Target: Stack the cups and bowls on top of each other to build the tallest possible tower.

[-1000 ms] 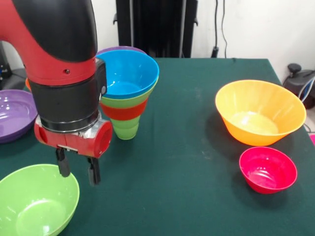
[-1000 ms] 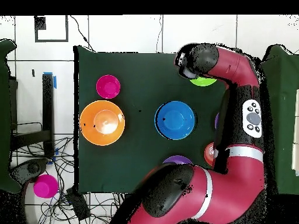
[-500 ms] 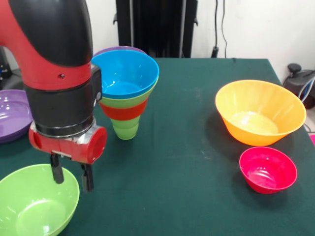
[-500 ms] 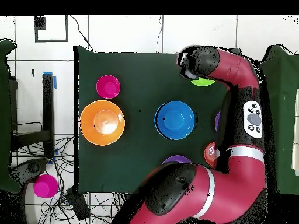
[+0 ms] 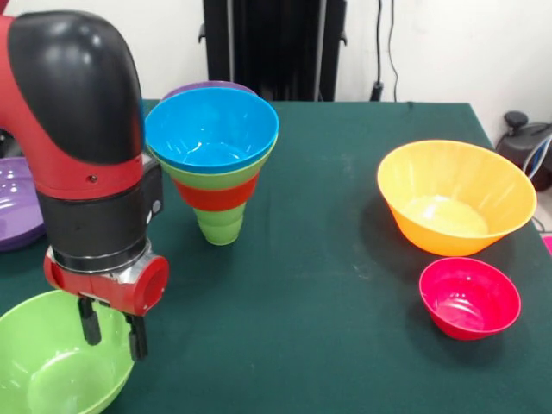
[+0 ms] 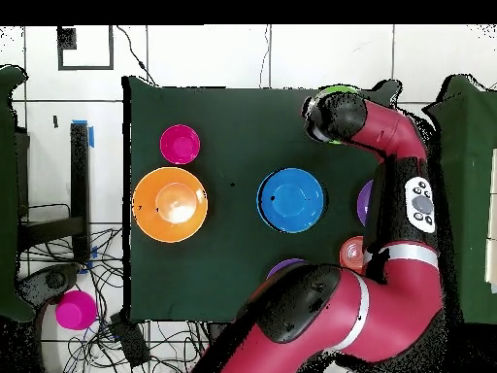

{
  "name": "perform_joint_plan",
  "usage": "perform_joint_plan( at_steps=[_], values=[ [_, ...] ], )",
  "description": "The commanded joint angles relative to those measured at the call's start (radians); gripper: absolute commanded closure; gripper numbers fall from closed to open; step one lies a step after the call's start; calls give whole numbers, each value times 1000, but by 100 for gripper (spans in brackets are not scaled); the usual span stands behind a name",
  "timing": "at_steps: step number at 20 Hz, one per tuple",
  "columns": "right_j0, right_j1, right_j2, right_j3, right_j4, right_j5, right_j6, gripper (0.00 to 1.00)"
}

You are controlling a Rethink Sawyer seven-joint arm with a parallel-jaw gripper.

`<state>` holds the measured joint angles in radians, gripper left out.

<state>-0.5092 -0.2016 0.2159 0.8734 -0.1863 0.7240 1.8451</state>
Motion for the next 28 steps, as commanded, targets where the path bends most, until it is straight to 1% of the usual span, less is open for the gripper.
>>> perform_joint_plan(
  at_steps=[1,4,6,8,10,12,15,19,24,26,28],
  values=[
    [0,35,83,155,-65,-65,-154,0],
    [-4,38,87,171,-66,-85,-149,0],
    [-3,27,85,188,-65,-88,-141,0],
    [-1,-5,84,223,-59,-77,-137,0],
    [4,-65,82,272,-54,-54,-141,0],
    [13,-116,71,299,-50,-15,-139,0],
    [14,-129,67,315,-52,-15,-126,0],
    [10,-80,82,269,-61,-35,-138,0],
    [8,-76,81,255,-65,-25,-147,0],
    [6,-64,81,239,-73,-40,-151,0],
    [-3,-54,93,243,-74,-78,-153,0]
  ],
)
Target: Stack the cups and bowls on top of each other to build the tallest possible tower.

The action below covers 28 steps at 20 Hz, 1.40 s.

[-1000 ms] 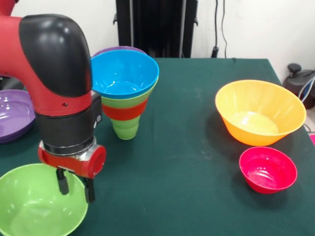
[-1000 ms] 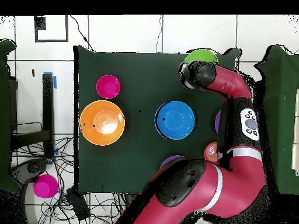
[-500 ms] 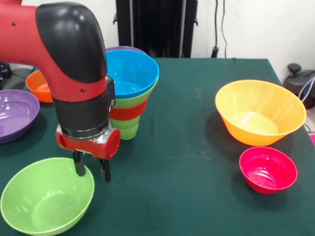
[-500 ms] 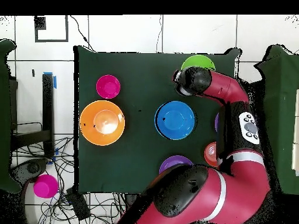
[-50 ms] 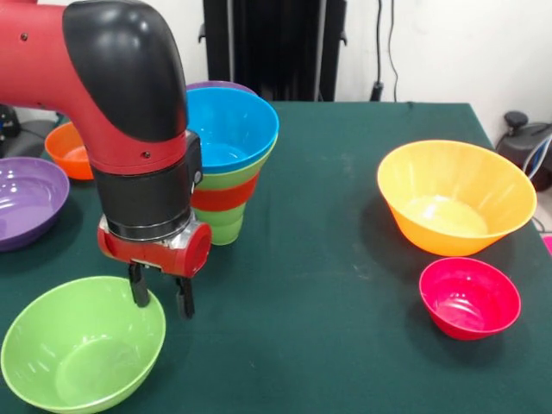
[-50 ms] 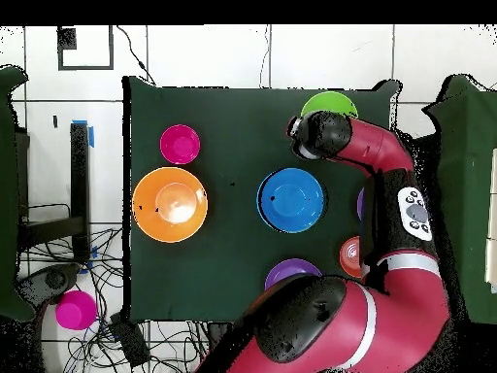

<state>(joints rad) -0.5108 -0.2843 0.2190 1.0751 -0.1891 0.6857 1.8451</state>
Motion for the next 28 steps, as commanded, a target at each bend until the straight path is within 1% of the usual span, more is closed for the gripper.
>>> perform_joint_plan(
  at_steps=[1,2,6,9,15,21,25,28],
  values=[
    [-8,33,102,46,-70,-60,-157,0],
    [-16,37,114,52,-69,-81,-162,100],
    [-18,58,127,28,-74,-86,-181,100],
    [-15,49,118,32,-64,-58,-167,100],
    [-12,24,116,50,-56,-37,-154,100],
    [1,-70,101,97,-41,53,-157,100],
    [4,-104,105,105,-26,107,-161,100],
    [16,-164,105,129,-10,156,-151,100]
  ],
)
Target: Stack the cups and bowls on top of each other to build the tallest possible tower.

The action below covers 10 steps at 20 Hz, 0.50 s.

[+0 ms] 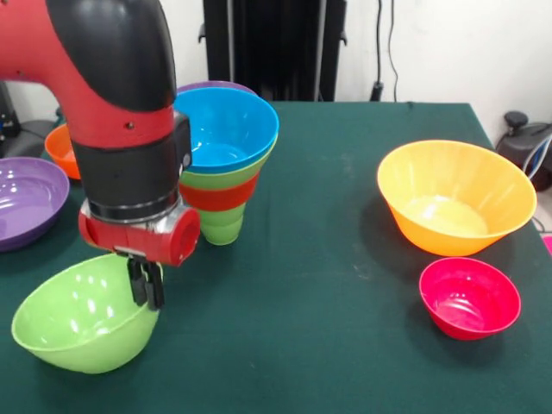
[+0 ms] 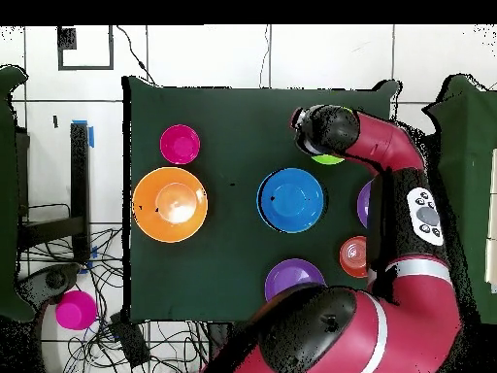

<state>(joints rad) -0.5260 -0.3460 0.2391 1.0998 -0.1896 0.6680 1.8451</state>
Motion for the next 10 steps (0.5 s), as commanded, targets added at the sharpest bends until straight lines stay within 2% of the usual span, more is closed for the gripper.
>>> perform_joint_plan(
  at_steps=[1,5,10],
  values=[
    [37,-123,82,106,-7,194,-147,100],
    [50,-170,73,96,-2,266,-138,100],
    [44,-154,85,80,-5,266,-131,100]
  ],
)
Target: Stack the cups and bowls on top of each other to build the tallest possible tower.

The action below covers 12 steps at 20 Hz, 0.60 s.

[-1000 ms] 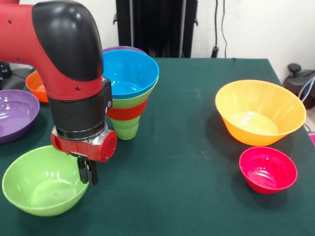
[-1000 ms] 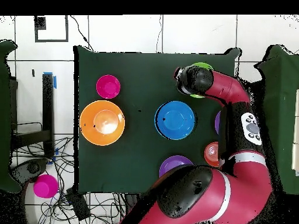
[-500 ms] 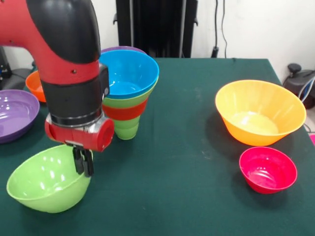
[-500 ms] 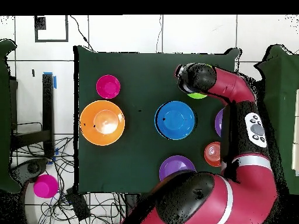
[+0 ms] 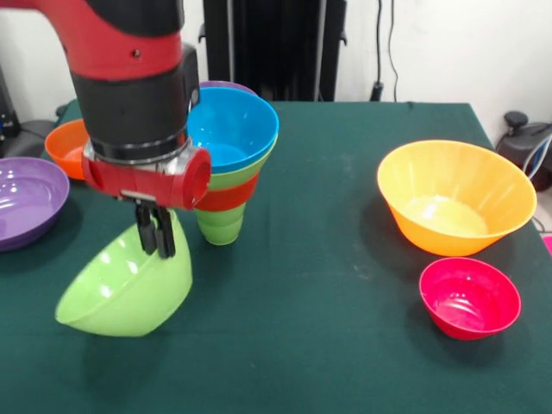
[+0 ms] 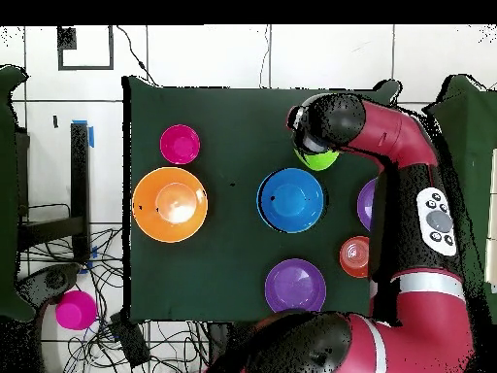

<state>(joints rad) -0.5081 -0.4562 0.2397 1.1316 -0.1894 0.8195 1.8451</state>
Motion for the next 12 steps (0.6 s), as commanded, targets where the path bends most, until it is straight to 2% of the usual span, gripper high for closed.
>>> perform_joint_plan(
  at_steps=[1,12],
  values=[
    [24,-43,86,50,-6,112,-131,100],
    [10,-24,109,55,-12,88,-149,100]
  ],
)
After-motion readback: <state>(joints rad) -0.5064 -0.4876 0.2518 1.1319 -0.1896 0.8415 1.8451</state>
